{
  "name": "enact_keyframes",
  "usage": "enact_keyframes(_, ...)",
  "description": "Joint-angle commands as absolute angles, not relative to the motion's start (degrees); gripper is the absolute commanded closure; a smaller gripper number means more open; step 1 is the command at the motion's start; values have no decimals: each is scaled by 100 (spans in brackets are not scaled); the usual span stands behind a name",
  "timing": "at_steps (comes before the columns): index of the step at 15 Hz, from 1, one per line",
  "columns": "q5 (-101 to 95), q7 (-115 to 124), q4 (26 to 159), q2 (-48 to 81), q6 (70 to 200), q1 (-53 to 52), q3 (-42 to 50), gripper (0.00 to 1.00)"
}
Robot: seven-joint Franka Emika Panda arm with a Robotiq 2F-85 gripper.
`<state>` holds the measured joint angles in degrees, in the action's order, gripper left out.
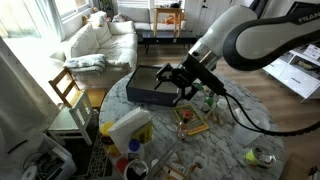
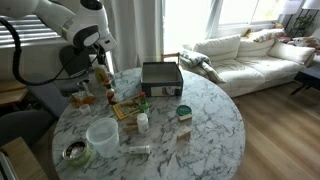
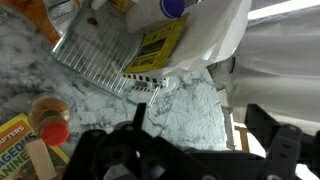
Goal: Move the glasses to the left
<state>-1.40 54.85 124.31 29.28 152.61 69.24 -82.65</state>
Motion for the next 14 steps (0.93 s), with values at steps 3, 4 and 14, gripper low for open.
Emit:
enact_keyframes(3, 1390, 4341, 12278, 1429, 14763, 7075, -8178, 0)
enact_keyframes(4, 1602, 4151, 12244, 1221, 14708, 7112, -8172, 0)
enact_keyframes(14, 1146, 4438, 12230, 1222, 15031, 7720, -8690, 0)
